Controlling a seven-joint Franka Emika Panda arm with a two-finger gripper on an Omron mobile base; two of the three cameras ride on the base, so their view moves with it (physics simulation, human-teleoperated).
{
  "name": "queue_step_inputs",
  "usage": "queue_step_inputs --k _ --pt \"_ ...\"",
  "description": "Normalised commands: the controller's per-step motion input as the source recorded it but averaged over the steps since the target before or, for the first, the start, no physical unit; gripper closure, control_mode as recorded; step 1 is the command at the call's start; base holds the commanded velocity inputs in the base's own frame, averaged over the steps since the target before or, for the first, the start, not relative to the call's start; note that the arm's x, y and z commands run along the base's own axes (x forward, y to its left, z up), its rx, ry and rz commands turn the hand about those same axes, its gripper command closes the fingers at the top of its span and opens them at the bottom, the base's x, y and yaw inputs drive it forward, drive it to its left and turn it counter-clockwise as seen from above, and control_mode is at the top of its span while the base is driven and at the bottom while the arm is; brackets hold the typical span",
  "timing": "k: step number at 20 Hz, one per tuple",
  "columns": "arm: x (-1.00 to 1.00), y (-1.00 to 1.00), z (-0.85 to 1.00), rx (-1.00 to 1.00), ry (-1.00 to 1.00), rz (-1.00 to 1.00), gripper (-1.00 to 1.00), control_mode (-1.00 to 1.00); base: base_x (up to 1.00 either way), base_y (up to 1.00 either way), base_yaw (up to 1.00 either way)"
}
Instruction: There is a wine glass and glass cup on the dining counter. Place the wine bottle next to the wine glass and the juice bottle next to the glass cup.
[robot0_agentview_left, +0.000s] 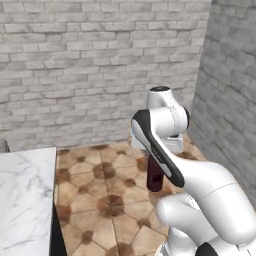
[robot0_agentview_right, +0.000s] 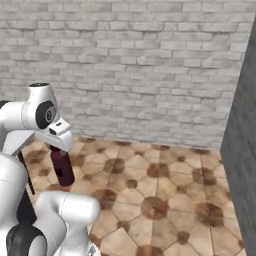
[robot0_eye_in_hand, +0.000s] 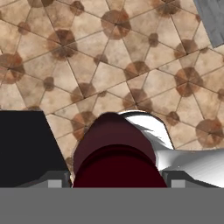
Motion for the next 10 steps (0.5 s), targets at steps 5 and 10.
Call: queue_step_inputs --k 5,10 --pt "0.0 0.0 0.0 0.0 0.0 0.0 1.0 1.0 0.83 -0.26 0.13" --pt "0.0 0.0 0.0 0.0 0.0 0.0 1.0 1.0 0.84 -0.24 0.15"
